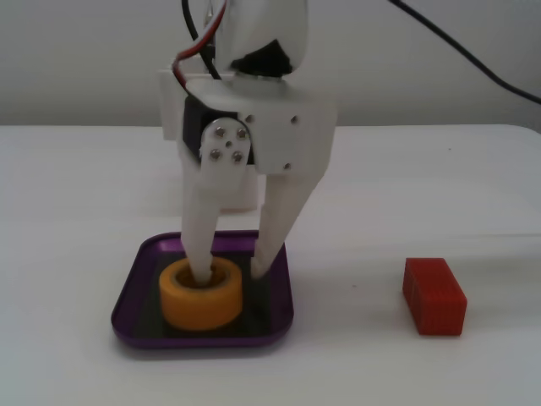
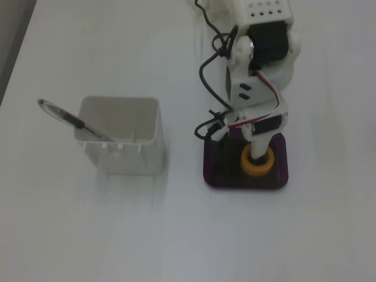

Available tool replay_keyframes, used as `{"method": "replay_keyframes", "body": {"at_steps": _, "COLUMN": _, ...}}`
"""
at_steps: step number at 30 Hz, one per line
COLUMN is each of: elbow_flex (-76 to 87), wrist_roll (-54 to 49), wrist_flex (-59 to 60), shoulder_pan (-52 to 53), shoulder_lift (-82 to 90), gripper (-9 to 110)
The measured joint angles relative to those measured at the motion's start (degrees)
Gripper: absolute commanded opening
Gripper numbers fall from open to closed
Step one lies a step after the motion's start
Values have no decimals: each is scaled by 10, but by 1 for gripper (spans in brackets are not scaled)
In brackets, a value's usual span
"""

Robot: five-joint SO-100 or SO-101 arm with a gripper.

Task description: Remove the yellow tape from the box.

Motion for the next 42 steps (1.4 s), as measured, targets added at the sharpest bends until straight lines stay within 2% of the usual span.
{"method": "replay_keyframes", "body": {"at_steps": 7, "elbow_flex": -27, "wrist_roll": 0, "wrist_flex": 0, "shoulder_pan": 8, "shoulder_lift": -37, "gripper": 11}}
{"method": "replay_keyframes", "body": {"at_steps": 12, "elbow_flex": -28, "wrist_roll": 0, "wrist_flex": 0, "shoulder_pan": 9, "shoulder_lift": -43, "gripper": -1}}
{"method": "replay_keyframes", "body": {"at_steps": 19, "elbow_flex": -43, "wrist_roll": 0, "wrist_flex": 4, "shoulder_pan": 9, "shoulder_lift": -46, "gripper": -1}}
{"method": "replay_keyframes", "body": {"at_steps": 25, "elbow_flex": -130, "wrist_roll": 14, "wrist_flex": 88, "shoulder_pan": 11, "shoulder_lift": -27, "gripper": -1}}
{"method": "replay_keyframes", "body": {"at_steps": 33, "elbow_flex": -221, "wrist_roll": 21, "wrist_flex": 224, "shoulder_pan": 8, "shoulder_lift": 100, "gripper": -1}}
{"method": "replay_keyframes", "body": {"at_steps": 37, "elbow_flex": -156, "wrist_roll": 32, "wrist_flex": 233, "shoulder_pan": 33, "shoulder_lift": 200, "gripper": -1}}
{"method": "replay_keyframes", "body": {"at_steps": 42, "elbow_flex": 18, "wrist_roll": 32, "wrist_flex": 222, "shoulder_pan": 72, "shoulder_lift": 321, "gripper": -1}}
